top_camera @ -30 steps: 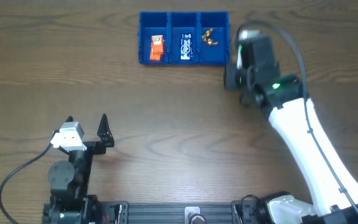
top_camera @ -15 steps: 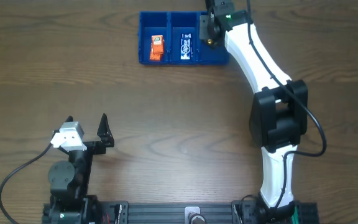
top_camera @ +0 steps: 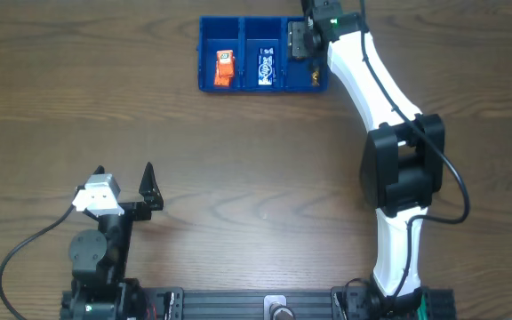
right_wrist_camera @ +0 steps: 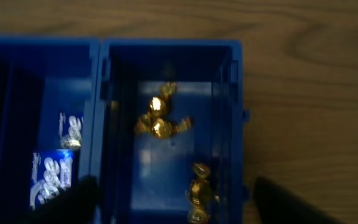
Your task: Sort Candies Into Trays
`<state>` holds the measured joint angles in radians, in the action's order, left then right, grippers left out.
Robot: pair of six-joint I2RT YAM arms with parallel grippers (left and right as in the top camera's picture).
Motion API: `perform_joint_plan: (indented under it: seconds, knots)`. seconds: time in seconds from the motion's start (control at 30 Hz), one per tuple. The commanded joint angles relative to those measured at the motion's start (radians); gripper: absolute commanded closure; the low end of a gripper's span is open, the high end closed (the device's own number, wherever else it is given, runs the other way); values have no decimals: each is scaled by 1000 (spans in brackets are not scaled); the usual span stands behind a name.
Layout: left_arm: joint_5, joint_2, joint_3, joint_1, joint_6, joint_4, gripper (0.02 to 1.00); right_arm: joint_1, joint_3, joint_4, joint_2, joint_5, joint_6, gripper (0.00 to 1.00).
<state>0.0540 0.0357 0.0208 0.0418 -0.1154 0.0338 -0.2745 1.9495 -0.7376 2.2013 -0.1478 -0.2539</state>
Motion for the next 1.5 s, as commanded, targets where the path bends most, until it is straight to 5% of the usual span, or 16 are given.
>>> perform_joint_plan:
  seconds: [0.03,0.33,0.57,0.93,1.5]
  knots:
    - [-2,-7,-16,-2,-4,42,20,22,-79,7,-298,-13,83,1]
    - [-2,-7,-16,-2,-4,42,20,215,-1087,330,-1347,-30,129,1]
    - [-2,-7,-16,-2,-4,42,20,216,-1693,549,-1955,168,129,3]
    - [-2,-7,-16,-2,-4,42,20,217,-1941,690,-2199,208,128,3]
    - [-2,-7,-16,-2,-4,42,20,217,-1942,661,-2198,210,128,3]
